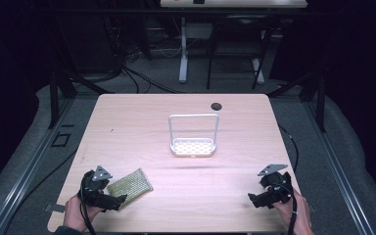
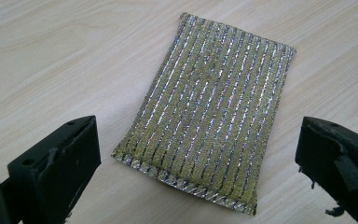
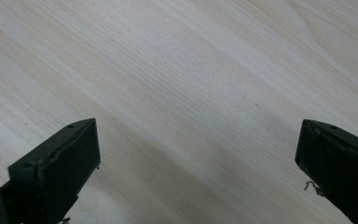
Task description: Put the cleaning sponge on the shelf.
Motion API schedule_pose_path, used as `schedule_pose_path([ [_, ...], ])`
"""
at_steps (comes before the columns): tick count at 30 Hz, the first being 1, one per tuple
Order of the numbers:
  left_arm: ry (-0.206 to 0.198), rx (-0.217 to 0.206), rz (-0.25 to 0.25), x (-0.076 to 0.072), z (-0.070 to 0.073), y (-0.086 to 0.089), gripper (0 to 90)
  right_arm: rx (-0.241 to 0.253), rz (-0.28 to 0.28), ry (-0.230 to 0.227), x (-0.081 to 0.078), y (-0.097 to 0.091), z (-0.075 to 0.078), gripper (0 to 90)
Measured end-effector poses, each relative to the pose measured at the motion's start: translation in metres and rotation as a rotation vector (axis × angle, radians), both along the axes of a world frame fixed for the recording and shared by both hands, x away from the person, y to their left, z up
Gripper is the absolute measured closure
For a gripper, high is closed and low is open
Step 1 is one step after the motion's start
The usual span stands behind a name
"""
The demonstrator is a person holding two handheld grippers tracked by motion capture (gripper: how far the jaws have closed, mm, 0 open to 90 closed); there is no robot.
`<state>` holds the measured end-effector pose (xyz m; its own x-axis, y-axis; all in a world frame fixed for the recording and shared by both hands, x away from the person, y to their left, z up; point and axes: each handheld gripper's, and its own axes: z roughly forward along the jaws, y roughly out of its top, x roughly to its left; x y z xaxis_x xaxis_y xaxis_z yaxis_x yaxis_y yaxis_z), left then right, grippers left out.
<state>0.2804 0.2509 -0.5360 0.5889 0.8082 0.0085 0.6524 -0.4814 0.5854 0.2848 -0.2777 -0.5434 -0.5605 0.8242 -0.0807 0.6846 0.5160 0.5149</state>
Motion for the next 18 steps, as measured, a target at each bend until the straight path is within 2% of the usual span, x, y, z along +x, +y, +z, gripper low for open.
schedule_pose_path([
  [6, -0.001, 0.001, -0.024, 0.003, -0.001, -0.002, 0.0, -0.014, 0.004, 0.008, 0.002, 0.0, -0.002, 0.0],
  [12, 0.005, -0.017, -0.036, 0.012, -0.005, -0.004, 0.0, -0.016, 0.011, 0.013, 0.001, 0.002, -0.002, 0.0],
  [18, 0.027, 0.001, -0.055, 0.02, -0.012, -0.011, 0.0, -0.006, 0.02, 0.017, 0.002, 0.003, -0.003, 0.0],
])
